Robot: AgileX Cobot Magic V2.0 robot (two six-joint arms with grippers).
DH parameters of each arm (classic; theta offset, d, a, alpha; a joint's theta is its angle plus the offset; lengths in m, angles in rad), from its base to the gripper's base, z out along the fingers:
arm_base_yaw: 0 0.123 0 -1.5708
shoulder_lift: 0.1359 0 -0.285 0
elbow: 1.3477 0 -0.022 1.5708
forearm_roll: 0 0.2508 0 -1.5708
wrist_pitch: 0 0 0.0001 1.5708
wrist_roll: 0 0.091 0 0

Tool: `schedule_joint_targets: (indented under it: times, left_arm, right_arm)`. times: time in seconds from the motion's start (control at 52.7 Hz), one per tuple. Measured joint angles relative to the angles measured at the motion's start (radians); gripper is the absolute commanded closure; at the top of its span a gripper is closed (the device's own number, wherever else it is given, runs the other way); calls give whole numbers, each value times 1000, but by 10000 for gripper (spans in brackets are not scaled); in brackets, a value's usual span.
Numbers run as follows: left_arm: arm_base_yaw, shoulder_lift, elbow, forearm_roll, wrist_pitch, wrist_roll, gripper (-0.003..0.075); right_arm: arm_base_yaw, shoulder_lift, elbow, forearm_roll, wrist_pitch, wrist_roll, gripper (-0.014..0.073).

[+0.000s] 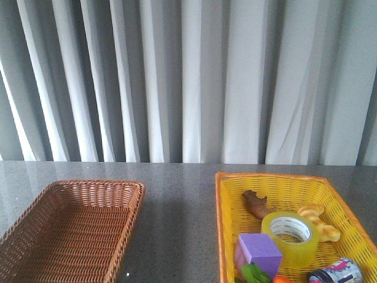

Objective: Transfer tape with both arms

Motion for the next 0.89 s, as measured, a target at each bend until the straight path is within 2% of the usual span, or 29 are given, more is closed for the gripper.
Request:
schedule_joint_targets:
  times: [0.455,0.664,0.892]
  left_arm:
    - [0,0,0,-2,-17,-7,726]
    - [0,0,0,-44,-39,-146,726]
    - [0,0,0,-51,-108,-304,726]
  right_arm:
    - [0,0,0,28,0,0,601]
    - [0,0,0,147,-5,0,601]
    - [0,0,0,304,-83,0,601]
